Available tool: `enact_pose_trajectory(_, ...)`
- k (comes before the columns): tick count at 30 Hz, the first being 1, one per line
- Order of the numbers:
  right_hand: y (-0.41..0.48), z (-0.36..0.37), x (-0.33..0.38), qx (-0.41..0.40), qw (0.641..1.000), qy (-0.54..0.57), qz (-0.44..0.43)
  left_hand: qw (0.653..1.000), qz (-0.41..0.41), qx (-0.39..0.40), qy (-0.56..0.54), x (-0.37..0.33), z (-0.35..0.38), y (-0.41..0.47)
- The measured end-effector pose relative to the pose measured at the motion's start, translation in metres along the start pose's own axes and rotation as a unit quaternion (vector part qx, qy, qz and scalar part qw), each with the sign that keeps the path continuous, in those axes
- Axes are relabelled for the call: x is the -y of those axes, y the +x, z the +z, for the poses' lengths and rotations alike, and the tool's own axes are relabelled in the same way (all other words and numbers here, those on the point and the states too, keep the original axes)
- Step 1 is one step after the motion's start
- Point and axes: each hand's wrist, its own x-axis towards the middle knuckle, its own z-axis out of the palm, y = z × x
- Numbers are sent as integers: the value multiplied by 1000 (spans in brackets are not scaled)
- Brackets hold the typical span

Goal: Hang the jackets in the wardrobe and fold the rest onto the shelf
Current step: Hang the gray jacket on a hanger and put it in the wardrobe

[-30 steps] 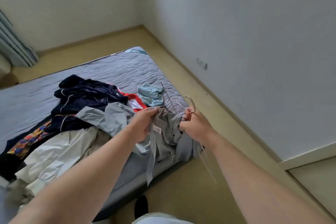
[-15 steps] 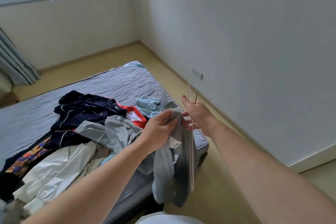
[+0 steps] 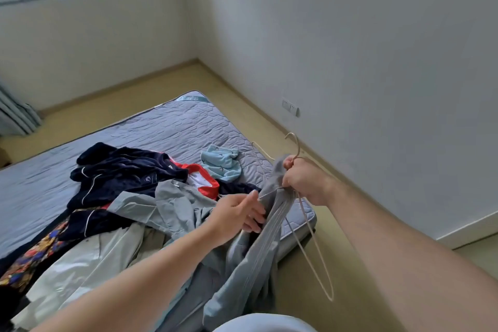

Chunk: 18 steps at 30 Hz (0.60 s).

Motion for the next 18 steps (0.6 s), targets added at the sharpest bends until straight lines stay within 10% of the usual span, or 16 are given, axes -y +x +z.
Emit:
enact_pose_trajectory(4, -2, -7, 13, -67, 993, 91, -21, 956, -55, -82, 277, 42, -28, 52)
enact_pose_trajectory(18, -27, -81, 42, -230, 963, -63, -127, 904, -144, -36, 401, 80, -22, 136)
